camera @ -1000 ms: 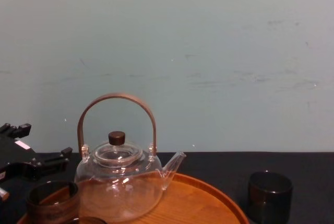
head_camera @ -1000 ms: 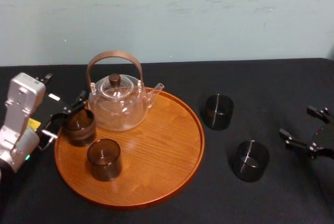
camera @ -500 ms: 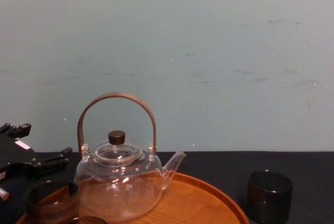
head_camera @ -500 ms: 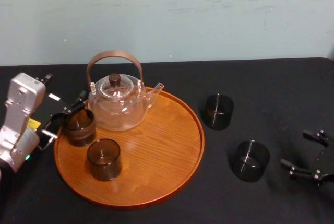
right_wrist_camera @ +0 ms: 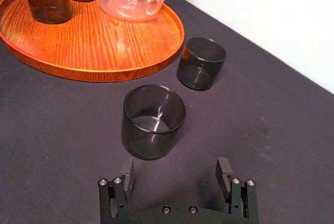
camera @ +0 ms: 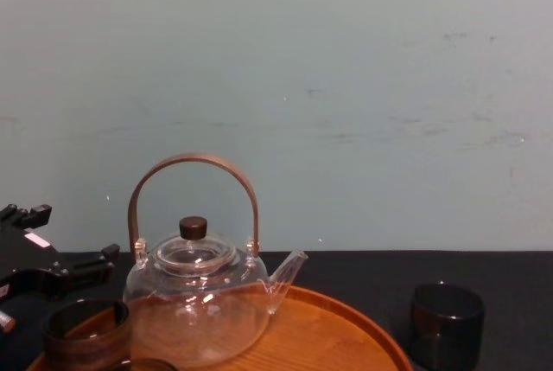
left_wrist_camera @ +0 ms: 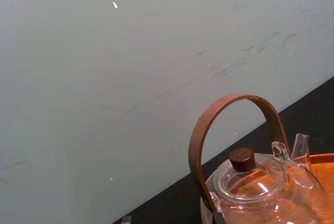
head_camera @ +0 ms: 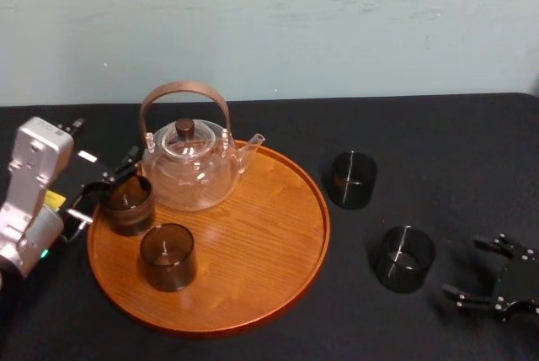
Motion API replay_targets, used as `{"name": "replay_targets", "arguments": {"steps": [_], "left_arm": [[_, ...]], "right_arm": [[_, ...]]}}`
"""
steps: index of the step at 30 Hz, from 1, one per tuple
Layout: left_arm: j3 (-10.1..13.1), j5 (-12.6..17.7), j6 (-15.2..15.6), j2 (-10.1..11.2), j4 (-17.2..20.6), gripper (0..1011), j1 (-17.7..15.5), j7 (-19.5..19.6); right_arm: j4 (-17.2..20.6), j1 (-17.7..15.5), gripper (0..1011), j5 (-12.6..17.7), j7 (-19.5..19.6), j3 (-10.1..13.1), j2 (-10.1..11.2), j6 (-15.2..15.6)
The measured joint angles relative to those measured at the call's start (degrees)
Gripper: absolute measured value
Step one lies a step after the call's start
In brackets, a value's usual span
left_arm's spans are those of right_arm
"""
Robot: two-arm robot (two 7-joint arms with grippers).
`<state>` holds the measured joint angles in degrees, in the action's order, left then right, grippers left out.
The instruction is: Pick up the glass from the table and place it on the tray.
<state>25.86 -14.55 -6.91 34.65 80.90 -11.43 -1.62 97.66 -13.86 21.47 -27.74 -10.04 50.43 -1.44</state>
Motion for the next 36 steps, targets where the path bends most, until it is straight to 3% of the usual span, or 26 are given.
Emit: {"name": "replay_targets", "arguments": {"steps": [8, 18, 36], "left_arm": [[0.0, 0.0, 0.0, 0.0, 0.0, 1001, 0.0, 0.0], [0.0, 0.0, 0.0, 0.0, 0.0, 1002, 0.0, 0.0], [0.0, 0.0, 0.0, 0.0, 0.0, 1001, 0.0, 0.0]], "right_arm": [[-0.4, 1.5, 1003, -0.4, -2.0, -0.6, -1.9, 1.0], [-1.0, 2.9, 1003, 1.3, -3.8, -0.7, -4.1, 2.9], [-2.9, 6.3, 1002, 4.0, -4.5, -2.5, -6.0, 6.6]]}}
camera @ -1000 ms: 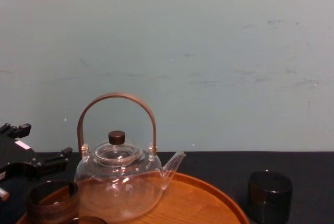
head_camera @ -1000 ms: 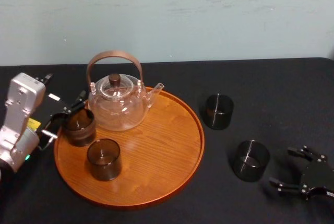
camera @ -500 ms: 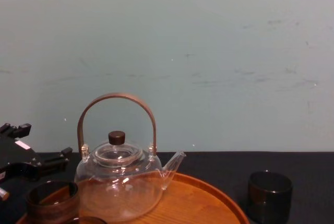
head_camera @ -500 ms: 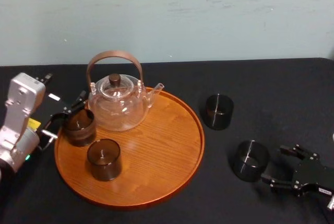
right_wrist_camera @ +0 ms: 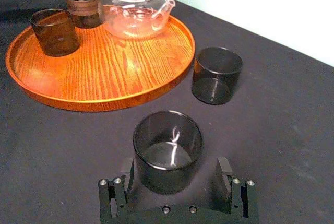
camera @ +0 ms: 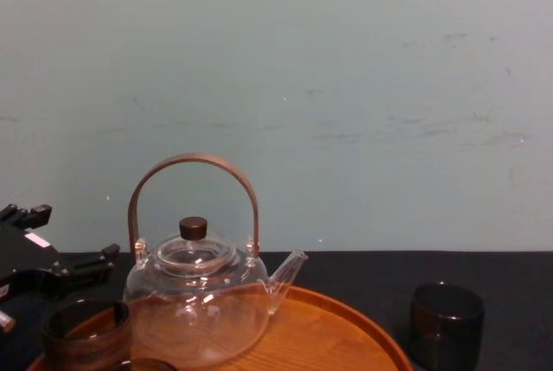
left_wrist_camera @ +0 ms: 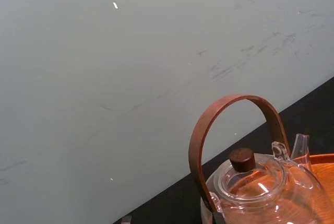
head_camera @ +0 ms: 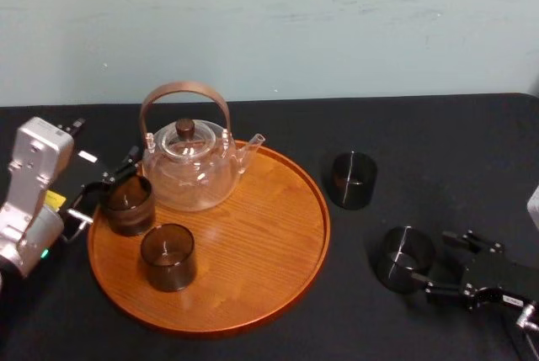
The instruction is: Pick up the glass from the table and place it on the tray.
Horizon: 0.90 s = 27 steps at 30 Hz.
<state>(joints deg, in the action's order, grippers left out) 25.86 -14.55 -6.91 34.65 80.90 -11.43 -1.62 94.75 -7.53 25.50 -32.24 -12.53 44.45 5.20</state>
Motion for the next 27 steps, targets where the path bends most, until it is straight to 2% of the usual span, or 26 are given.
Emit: {"name": "replay_targets", "arguments": {"steps": [13, 27], "left_arm": [[0.0, 0.0, 0.0, 0.0, 0.0, 1001, 0.0, 0.0], [0.0, 0.0, 0.0, 0.0, 0.0, 1001, 0.0, 0.0]], "right_arm": [[-1.0, 2.8, 1002, 0.0, -0.7, -2.6, -0.1, 0.1], [-3.0, 7.6, 1003, -1.0, -1.2, -5.8, -1.5, 1.2]]}}
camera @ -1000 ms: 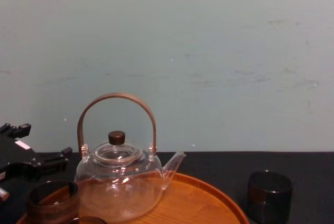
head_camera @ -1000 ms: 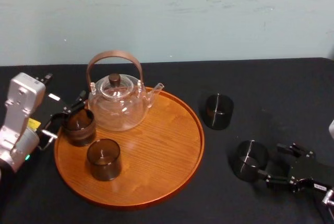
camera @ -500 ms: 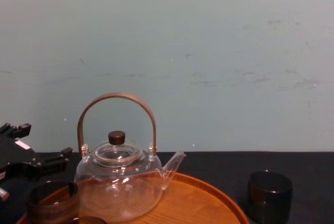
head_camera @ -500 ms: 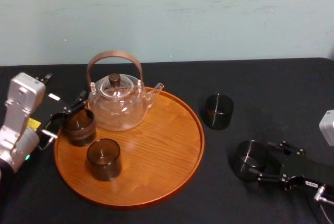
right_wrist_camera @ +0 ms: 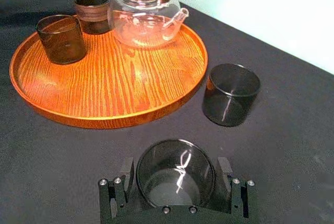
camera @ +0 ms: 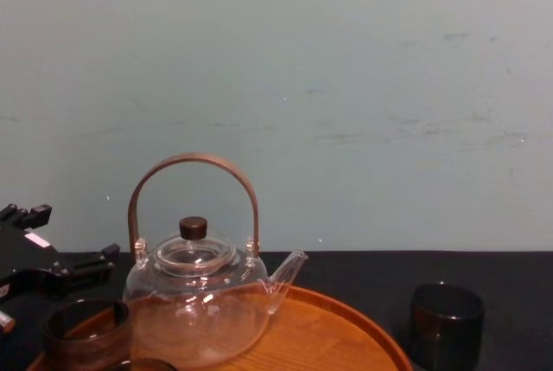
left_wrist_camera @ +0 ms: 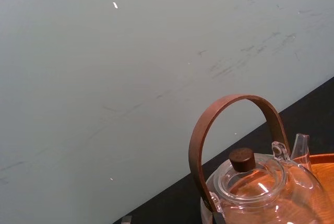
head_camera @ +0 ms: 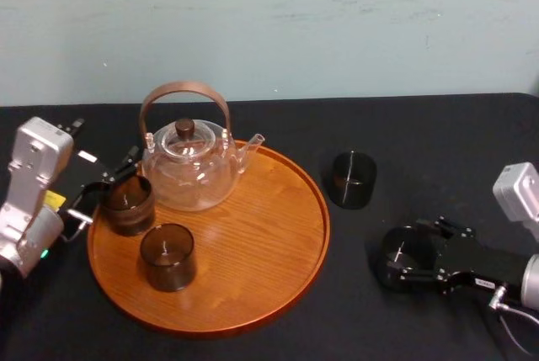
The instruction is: Pick up the glass from the table and place it on the tray.
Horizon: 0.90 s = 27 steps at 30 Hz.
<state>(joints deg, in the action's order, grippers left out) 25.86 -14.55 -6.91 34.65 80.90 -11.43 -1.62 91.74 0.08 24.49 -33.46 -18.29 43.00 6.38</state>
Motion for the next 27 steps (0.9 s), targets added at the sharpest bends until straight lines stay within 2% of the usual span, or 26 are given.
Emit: {"name": "replay_targets", "arguments": {"steps": [10, 27], "left_arm": [[0.0, 0.0, 0.0, 0.0, 0.0, 1002, 0.0, 0.0], [0.0, 0.0, 0.0, 0.0, 0.0, 1002, 0.0, 0.0]], "right_arm": [[-0.8, 2.4, 1003, -1.0, 0.3, -1.9, -0.7, 0.9], [-0.8, 2.4, 1002, -1.1, 0.6, -1.9, -0.7, 1.0]]}}
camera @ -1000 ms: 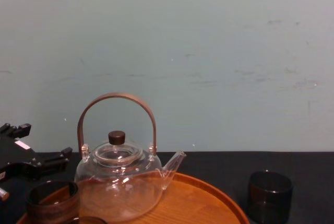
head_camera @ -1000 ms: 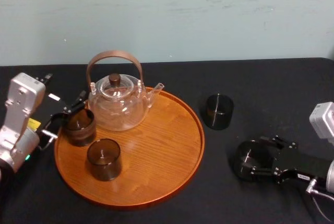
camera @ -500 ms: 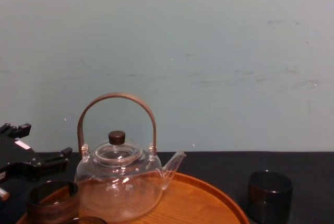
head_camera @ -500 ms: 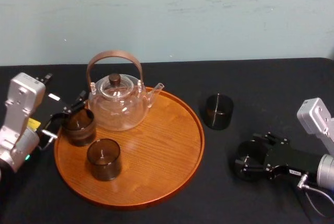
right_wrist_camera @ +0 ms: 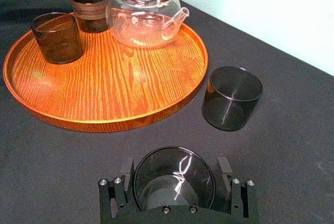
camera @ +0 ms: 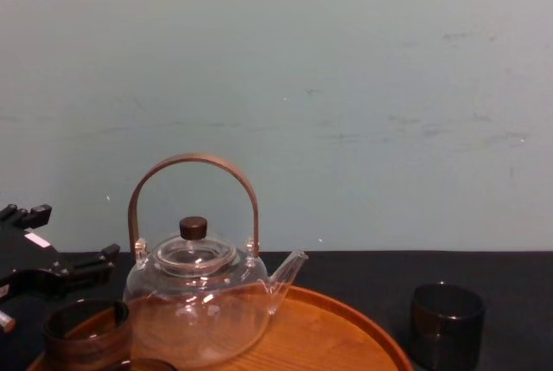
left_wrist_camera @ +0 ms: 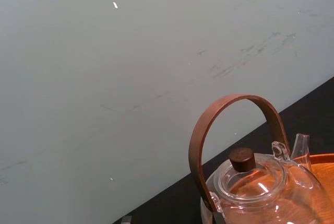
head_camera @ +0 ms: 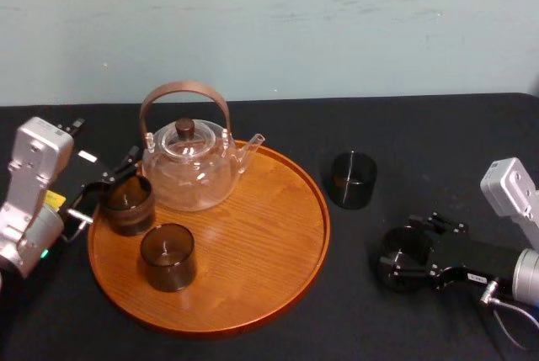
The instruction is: Pick up the glass from the table and place it on the tray.
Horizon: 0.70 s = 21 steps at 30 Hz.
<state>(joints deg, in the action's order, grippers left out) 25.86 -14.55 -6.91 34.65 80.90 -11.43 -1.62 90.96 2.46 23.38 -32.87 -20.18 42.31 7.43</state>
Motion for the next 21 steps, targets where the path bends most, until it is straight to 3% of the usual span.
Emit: {"name": "replay_targets", "arguments": {"steps": [7, 21], "left_arm": [[0.0, 0.0, 0.0, 0.0, 0.0, 1001, 0.0, 0.0], [0.0, 0.0, 0.0, 0.0, 0.0, 1001, 0.0, 0.0]], "right_arm": [[0.0, 0.0, 905, 0.1, -0.1, 0.0, 0.0, -0.1], [0.1, -0.1, 903, 0.1, -0.1, 0.1, 0.1, -0.1]]}}
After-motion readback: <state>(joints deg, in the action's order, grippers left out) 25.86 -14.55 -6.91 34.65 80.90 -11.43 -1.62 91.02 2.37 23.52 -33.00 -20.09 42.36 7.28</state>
